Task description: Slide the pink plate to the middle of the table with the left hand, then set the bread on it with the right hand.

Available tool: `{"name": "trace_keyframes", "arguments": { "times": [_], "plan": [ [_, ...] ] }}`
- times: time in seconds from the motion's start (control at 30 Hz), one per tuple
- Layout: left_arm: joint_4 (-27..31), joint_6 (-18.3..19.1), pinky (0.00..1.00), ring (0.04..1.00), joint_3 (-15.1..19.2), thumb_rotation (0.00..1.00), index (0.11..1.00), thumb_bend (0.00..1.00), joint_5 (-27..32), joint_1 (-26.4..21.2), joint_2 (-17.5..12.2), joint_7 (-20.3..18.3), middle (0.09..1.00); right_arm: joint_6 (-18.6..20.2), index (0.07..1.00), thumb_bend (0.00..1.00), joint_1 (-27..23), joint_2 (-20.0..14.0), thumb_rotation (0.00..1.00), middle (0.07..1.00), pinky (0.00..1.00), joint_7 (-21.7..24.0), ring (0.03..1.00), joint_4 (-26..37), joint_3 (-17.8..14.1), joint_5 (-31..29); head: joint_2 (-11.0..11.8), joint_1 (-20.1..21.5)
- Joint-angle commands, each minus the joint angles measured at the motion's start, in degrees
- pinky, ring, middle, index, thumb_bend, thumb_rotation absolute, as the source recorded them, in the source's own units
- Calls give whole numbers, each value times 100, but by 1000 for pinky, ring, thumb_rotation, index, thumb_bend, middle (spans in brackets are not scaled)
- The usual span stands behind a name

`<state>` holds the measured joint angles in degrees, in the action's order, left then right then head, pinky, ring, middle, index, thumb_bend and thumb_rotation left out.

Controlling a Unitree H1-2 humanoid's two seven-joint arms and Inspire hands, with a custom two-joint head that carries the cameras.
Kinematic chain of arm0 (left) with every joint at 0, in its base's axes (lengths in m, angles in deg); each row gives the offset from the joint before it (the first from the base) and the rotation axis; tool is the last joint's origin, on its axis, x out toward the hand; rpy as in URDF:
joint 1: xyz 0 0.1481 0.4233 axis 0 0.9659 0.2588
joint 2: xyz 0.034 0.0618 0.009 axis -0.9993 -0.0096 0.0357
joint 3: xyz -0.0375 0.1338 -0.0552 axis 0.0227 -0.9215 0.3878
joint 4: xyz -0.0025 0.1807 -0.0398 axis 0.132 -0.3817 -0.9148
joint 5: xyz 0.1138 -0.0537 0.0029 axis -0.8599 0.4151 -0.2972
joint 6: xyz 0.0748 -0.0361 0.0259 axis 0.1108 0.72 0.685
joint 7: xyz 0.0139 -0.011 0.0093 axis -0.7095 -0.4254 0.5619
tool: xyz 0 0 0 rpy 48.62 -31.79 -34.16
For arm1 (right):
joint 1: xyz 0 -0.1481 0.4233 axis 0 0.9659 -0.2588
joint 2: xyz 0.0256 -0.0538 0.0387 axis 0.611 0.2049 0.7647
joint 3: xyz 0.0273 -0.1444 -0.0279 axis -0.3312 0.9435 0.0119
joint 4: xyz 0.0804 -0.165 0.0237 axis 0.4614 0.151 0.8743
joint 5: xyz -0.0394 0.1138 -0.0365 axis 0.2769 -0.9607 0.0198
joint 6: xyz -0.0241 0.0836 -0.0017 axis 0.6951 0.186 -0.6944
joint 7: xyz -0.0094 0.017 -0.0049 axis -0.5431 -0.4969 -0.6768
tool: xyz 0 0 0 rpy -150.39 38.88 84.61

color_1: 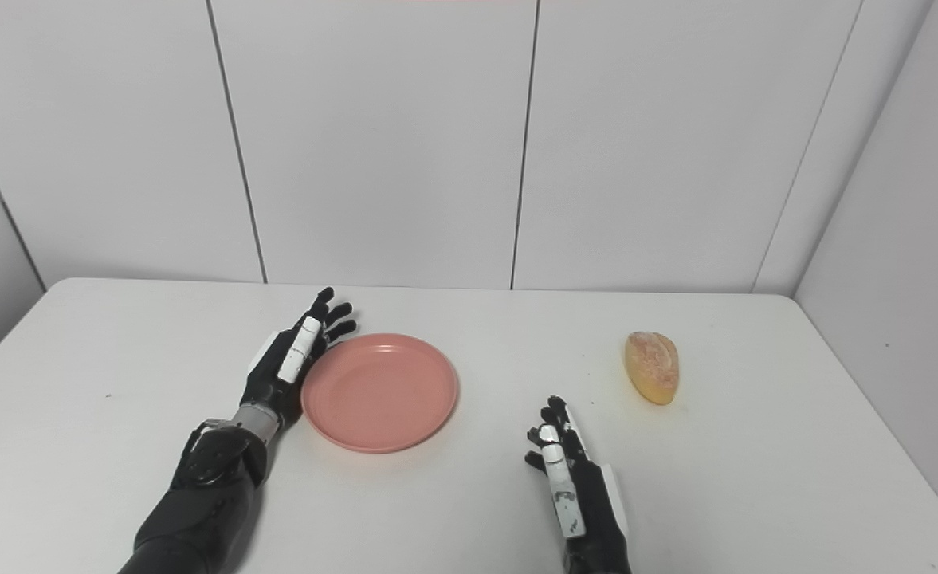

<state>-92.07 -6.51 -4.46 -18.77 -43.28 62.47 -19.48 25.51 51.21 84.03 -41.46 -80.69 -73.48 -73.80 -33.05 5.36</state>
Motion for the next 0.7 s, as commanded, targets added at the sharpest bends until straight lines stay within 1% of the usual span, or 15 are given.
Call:
{"name": "trace_keyframes", "arguments": {
  "times": [0.0, 0.1, 0.27, 0.3, 0.47, 0.57, 0.6, 0.67],
  "plan": [
    [-140, -100, 835, 890, -5, 830, 975, 920, 21, 109, 157, 0, 918, 188, 955, 740, -106, 93, 1000, 944, 832, 95, 882, 25, 89, 2, 1, 3],
    [-94, -80, 827, 886, 2, 836, 972, 919, 25, 128, 138, 0, 916, 183, 953, 748, -99, 93, 1000, 944, 831, 86, 883, 33, 98, 22, 5, 45],
    [-65, -4, 817, 880, 76, 833, 968, 897, 112, 158, 111, -51, 916, 131, 960, 728, -84, 102, 1000, 948, 826, 47, 889, 40, 121, 99, 7, 61],
    [-78, 16, 818, 879, 102, 832, 968, 893, 136, 162, 105, -61, 915, 74, 962, 728, -81, 108, 1000, 949, 826, 18, 890, 17, 127, 148, 49, 234],
    [-90, 44, 805, 870, 186, 809, 961, 914, 221, 212, 77, -108, 908, -247, 965, 698, -54, 134, 1000, 958, 820, -118, 902, -86, 152, 360, 167, 532],
    [-84, 32, 809, 873, 214, 822, 978, 878, 223, 259, 45, -137, 910, -400, 960, 733, -31, 164, 1000, 963, 831, -234, 910, -73, 160, 539, 208, 623],
    [-92, 4, 810, 873, 223, 826, 980, 869, 220, 283, 26, -155, 910, -577, 958, 741, -29, 176, 1000, 963, 832, -307, 911, -70, 167, 623, 264, 706],
    [-125, -37, 809, 868, 247, 834, 982, 847, 227, 315, -4, -180, 911, -919, 957, 723, -41, 216, 1000, 979, 847, -450, 914, -89, 165, 764, 347, 799]
  ]
}}
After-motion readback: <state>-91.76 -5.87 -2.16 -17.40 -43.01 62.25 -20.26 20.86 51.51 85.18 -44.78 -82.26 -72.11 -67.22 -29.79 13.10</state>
